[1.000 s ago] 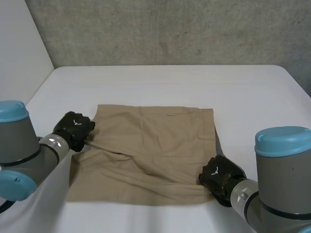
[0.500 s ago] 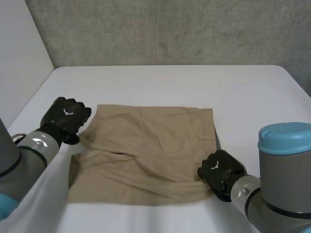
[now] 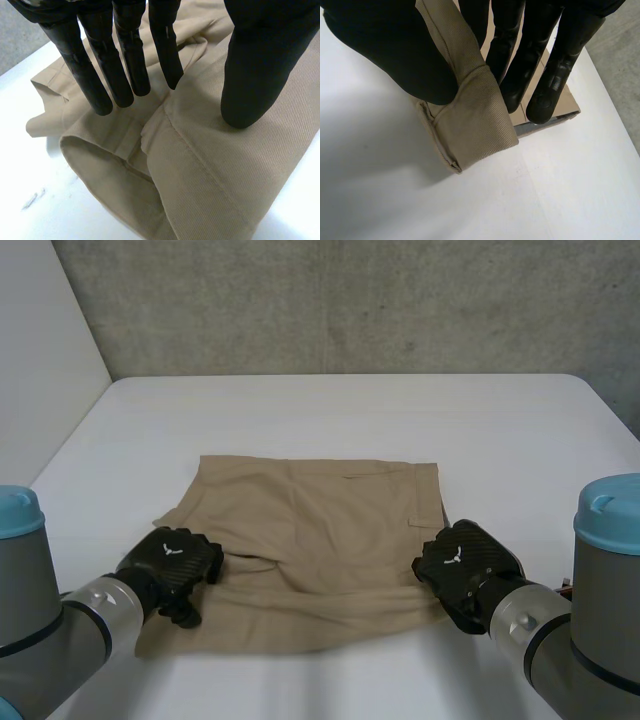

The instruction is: Fold the shorts.

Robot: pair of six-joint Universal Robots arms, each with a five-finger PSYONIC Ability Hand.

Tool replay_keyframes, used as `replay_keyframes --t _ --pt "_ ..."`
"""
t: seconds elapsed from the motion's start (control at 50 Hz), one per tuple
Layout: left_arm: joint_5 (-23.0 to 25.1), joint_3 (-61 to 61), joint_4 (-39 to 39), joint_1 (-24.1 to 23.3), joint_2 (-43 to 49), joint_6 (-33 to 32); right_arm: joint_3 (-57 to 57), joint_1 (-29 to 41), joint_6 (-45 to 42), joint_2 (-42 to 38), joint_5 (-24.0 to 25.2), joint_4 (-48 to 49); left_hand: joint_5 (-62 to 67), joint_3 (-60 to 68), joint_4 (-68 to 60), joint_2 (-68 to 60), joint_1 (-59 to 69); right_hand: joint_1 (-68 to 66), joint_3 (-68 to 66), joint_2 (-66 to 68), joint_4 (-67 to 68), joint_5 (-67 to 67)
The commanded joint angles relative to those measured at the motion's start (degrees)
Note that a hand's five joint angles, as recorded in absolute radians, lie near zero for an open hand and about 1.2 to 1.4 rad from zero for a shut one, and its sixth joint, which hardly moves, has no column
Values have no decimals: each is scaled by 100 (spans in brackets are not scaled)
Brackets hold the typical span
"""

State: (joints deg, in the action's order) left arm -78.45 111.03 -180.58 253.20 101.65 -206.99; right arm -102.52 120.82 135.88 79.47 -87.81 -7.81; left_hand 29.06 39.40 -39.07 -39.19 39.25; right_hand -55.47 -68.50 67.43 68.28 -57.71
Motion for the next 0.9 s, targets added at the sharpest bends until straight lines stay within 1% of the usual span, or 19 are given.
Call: replay_keyframes --t 0.02,0.08,0.1,0.16,0.24,0.26,0.32,0.34,0.4,0.48,0.58,0.62,0.68,0.78,0.8,0.84,0.86,0.88,0.9 --pt "-4 15 -30 36 268 -34 -22 12 0 7 -8 -1 1318 1284 -1317 -1305 1299 -2453 -1150 1257 1172 -1229" --pt "-4 24 -21 36 277 -34 -22 12 0 -2 -25 -1 3600 3566 -3599 -3587 3581 -2453 -1150 1257 1172 -1229" --pt "-4 24 -21 28 268 -34 -22 12 0 -2 -26 8 4090 4055 -4088 -4076 4071 -2453 -1150 1257 1172 -1229" --pt "-65 15 -3 10 163 -52 -5 4 0 7 -43 -1 4094 4060 -4093 -4081 4075 -2453 -1150 1257 1172 -1229" --pt "-74 24 137 36 -741 -60 21 3 -8 95 -61 -27 4094 4060 -4093 -4081 4075 -2453 -1150 1257 1172 -1229" --pt "-65 76 242 54 -1178 -60 30 3 -26 147 -61 -62 4094 4060 -4093 -4081 4075 -2453 -1150 1257 1172 -1229" --pt "-65 103 365 63 -1593 -60 -5 -14 -114 498 -61 -176 4094 4060 -4093 -4081 4075 -2453 -1150 1257 1172 -1229" --pt "-65 129 566 63 -2187 -60 -5 -14 -123 578 -52 -220 4094 4060 -4093 -4081 4075 -2453 -1150 1257 1172 -1229" --pt "-65 129 848 71 -2719 -60 4 -23 -219 902 -26 -518 4094 4060 -4093 -4081 4075 -2453 -1150 1257 1172 -1229" --pt "-65 86 1612 80 -3361 -122 4 -58 -421 1254 -8 -1106 4094 4060 -4093 -4081 4075 -2453 -1150 1257 1172 -1229" --pt "-48 24 3034 63 -3879 -245 -49 -163 -650 1589 44 -1810 4094 4060 -4093 -4081 4075 -2453 -1150 1257 1172 -1229" --pt "-39 24 3231 36 -3933 -236 -75 -216 -729 1922 228 -2301 4094 4060 -4093 -4081 4075 -2453 -1150 1257 1172 -1229" --pt "-4 59 3845 10 -4161 -227 -31 -304 -729 2046 466 -2505 4094 4060 -4093 -4081 4075 -2453 -1150 1257 1172 -1229" --pt "5 156 3811 10 -4223 -245 -49 -988 -834 2046 984 -2523 4094 4060 -4093 -4081 4075 -2453 -1150 1257 1172 -1229" --pt "49 225 3272 19 -4128 -262 -40 -1085 -878 2020 1046 -2532 4094 4060 -4093 -4081 4075 -2453 -1150 1257 1172 -1229" --pt "67 279 2838 36 -3987 -271 -22 -1165 -922 1950 1091 -2523 4094 4060 -4093 -4081 4075 -2453 -1150 1257 1172 -1229" --pt "67 279 2836 36 -3986 -271 47 -1313 -1036 1419 1273 -2384 4094 4060 -4093 -4081 4075 -2453 -1150 1257 1172 -1229" --pt "75 305 2122 97 -3551 -271 91 -1350 -1054 1196 1319 -2287 4094 4060 -4093 -4081 4075 -2453 -1150 1257 1172 -1229" --pt "76 288 1845 107 -3346 -263 161 -1350 -1046 1020 1337 -2182 4094 4060 -4093 -4081 4075 -2453 -1150 1257 1172 -1229"
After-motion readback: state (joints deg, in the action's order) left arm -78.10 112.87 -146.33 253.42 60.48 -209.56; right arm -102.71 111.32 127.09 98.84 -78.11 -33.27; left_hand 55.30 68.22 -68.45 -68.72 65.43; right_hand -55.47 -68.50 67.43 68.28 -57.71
